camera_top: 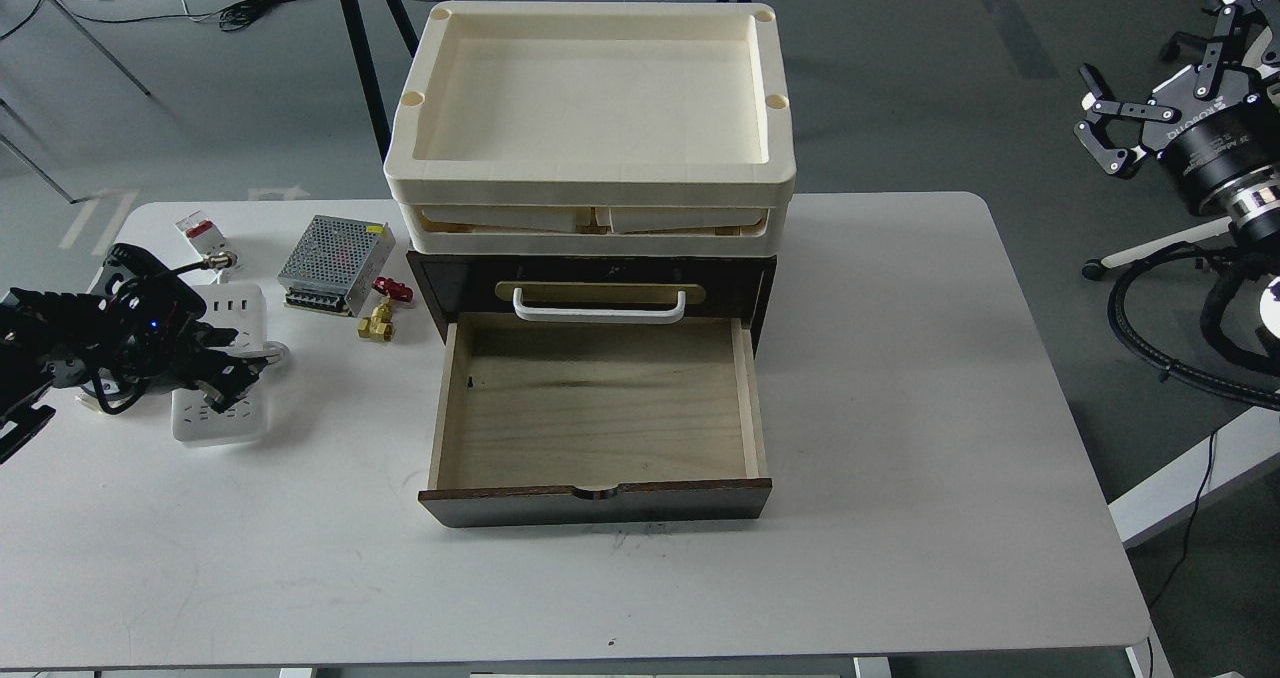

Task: Put charging cable into cabinet
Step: 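Close the left gripper on the coiled white charging cable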

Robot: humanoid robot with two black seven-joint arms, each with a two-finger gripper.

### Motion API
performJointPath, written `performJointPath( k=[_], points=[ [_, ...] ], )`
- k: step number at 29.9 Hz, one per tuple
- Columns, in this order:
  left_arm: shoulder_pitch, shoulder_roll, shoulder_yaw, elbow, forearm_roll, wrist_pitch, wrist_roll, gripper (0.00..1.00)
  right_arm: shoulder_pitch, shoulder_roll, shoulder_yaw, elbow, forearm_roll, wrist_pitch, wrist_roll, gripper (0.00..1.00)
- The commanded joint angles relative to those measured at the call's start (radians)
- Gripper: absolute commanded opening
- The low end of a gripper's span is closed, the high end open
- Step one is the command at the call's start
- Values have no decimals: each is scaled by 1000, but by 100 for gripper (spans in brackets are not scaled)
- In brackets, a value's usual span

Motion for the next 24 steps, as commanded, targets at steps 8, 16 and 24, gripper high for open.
performJointPath(
  k=[8, 16, 24],
  points=[
    [3, 6, 13, 1, 0, 13, 0, 45, 0, 0, 1, -2, 0, 0, 0, 100],
    [5, 11, 13, 1, 0, 36, 0, 44, 0, 0, 1, -2, 0, 0, 0, 100],
    [15, 9, 14, -1, 0, 45, 0, 45, -2, 0, 0, -2, 0, 0, 0, 100]
  ],
)
